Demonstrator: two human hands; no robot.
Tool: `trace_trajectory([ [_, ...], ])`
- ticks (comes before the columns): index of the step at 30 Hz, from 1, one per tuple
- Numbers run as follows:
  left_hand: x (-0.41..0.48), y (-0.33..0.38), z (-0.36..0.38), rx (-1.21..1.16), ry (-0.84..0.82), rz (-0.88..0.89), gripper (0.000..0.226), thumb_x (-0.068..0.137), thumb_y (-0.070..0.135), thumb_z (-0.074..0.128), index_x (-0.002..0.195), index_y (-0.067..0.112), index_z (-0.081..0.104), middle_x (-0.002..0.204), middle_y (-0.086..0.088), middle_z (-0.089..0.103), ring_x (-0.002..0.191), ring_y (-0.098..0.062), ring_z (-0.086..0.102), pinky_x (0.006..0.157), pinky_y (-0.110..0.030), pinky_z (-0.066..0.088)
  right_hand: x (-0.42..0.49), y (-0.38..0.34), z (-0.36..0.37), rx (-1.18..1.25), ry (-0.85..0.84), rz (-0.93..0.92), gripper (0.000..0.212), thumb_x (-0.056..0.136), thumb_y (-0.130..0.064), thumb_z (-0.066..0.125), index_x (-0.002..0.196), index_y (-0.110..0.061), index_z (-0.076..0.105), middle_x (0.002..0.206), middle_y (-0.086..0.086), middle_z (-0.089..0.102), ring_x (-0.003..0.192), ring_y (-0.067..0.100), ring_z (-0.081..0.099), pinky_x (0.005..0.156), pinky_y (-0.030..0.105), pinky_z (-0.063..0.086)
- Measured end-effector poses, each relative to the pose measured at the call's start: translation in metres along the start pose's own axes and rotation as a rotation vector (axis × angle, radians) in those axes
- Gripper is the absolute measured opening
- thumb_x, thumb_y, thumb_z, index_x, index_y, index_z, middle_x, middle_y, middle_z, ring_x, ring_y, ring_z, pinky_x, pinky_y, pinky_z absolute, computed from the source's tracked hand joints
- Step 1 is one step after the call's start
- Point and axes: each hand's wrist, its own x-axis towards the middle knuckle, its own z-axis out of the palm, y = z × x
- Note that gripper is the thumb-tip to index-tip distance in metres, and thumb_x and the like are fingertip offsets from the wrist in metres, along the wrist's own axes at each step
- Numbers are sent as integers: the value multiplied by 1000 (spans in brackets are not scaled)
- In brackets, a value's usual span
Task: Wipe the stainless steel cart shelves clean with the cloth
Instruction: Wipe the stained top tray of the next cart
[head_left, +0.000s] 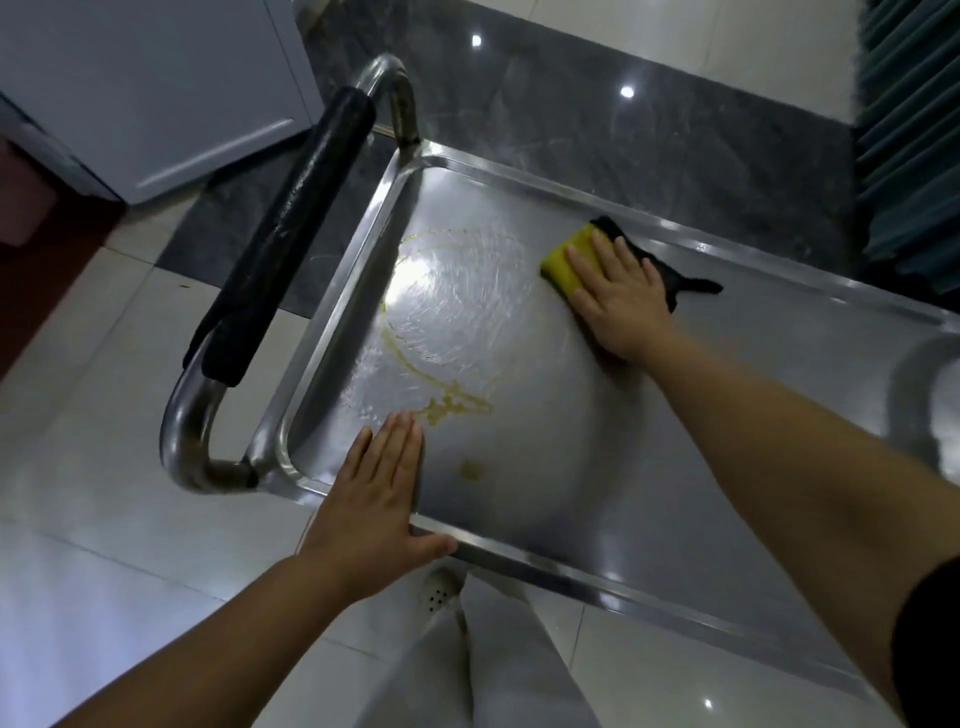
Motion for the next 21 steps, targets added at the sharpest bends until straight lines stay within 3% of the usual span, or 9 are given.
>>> trace_trajectory([
  [3,0,-1,2,-24,20,4,113,71,76,41,149,-1,13,157,-14,7,145,-24,4,112,-37,11,32,6,-10,38,-15,84,54,101,-48,23,151,-39,6,160,-5,-11,147,21,-9,117,47,-2],
  [8,-1,-1,-1,-44,-8,-15,112,72,78,37,149,1,14,156,-13,10,145,-23,1,113,-35,7,14,-6,-3,10,-6,46,55,101,-49,22,152,-37,7,161,-2,-10,147,25,-8,116,48,0],
  [12,2,-2,-3,-50,-52,-32,114,72,82,35,149,1,15,156,-14,12,145,-23,2,114,-34,6,-49,-38,20,-26,-30,-135,69,86,-59,3,151,-38,11,161,0,-2,148,28,0,115,48,5],
  [15,2,-2,-6,-78,-80,-46,116,70,83,34,149,1,14,156,-15,12,145,-23,1,114,-33,3,-106,-64,43,-51,8,-308,59,93,-52,21,149,-35,22,158,4,20,144,33,19,113,52,19],
  [17,3,-1,-9,-116,-104,-50,118,69,85,33,149,1,11,156,-17,12,144,-22,-1,114,-31,0,-142,-80,58,-57,45,-418,55,94,-48,30,148,-35,26,157,4,24,144,32,20,111,50,17],
  [19,2,-5,-12,-166,-96,-52,122,65,84,38,149,5,-2,157,-17,3,144,-18,-10,114,-26,-9,-173,-94,67,-47,45,-528,56,94,-47,34,148,-36,25,158,2,21,145,30,16,111,51,16],
  [21,-1,-16,-15,-223,-52,-82,129,59,84,42,146,14,-23,155,-8,-21,139,-10,-28,111,-23,-21,-189,-98,71,-46,36,-603,54,96,-48,34,148,-38,25,158,-1,20,146,29,16,111,51,16],
])
